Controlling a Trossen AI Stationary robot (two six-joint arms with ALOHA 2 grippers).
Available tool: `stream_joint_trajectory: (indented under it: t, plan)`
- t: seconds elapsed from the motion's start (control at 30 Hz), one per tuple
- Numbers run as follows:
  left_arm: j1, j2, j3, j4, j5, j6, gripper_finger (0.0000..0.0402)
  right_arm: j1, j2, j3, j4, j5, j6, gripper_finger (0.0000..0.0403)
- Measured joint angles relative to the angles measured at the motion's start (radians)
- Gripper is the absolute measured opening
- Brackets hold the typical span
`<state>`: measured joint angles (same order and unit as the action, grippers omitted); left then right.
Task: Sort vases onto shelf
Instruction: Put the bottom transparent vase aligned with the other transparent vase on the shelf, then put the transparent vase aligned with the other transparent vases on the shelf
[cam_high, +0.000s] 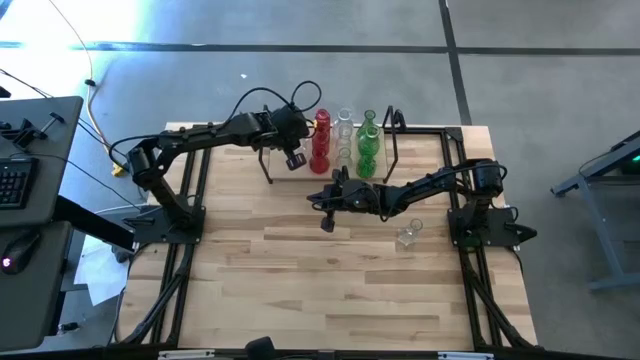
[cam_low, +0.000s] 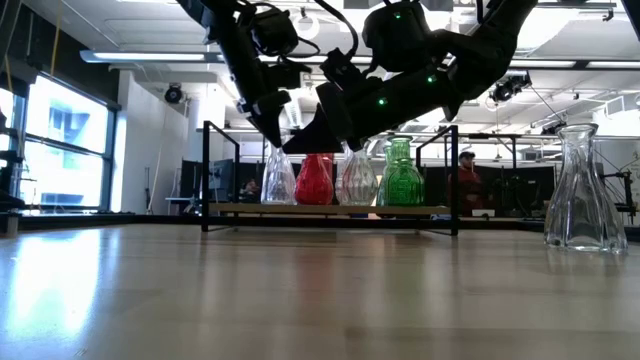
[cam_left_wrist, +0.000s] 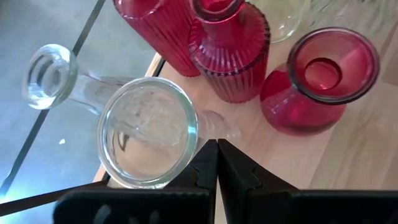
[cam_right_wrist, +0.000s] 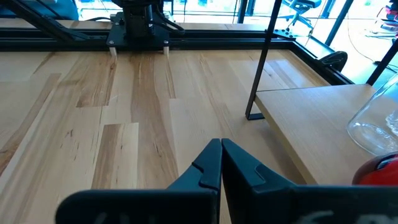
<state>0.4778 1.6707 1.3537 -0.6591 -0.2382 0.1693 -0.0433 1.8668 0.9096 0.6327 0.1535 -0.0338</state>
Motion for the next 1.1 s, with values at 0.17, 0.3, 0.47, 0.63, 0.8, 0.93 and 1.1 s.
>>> stream_joint_trajectory:
  t: [0.17, 0.3, 0.47, 0.63, 0.8, 0.93, 1.1]
  plan:
    - [0.000, 0.000, 0.000, 0.000, -0.011, 0.000, 0.0000, 0.000, 0.000, 0.000, 0.000, 0.000, 0.000, 0.0000]
    - [-0.001, 0.000, 0.000, -0.007, -0.011, -0.001, 0.0000, 0.000, 0.000, 0.000, 0.000, 0.000, 0.000, 0.0000]
    - [-0.030, -0.008, 0.000, -0.068, -0.010, -0.010, 0.0000, 0.000, 0.000, 0.000, -0.004, 0.000, 0.000, 0.0000]
    - [-0.069, -0.048, 0.000, -0.091, 0.003, -0.035, 0.0000, 0.000, 0.000, 0.000, -0.016, 0.000, -0.010, 0.0000]
    - [-0.128, -0.127, 0.000, -0.070, 0.007, -0.053, 0.0000, 0.000, 0.000, 0.000, -0.023, 0.000, -0.019, 0.0000]
    - [-0.182, -0.237, -0.095, 0.083, 0.009, -0.060, 0.0000, 0.005, 0.000, 0.000, -0.024, 0.003, -0.020, 0.0000]
    - [-0.252, -0.412, -0.307, 0.346, 0.011, -0.071, 0.0000, 0.042, -0.045, 0.000, -0.088, 0.051, -0.059, 0.0000]
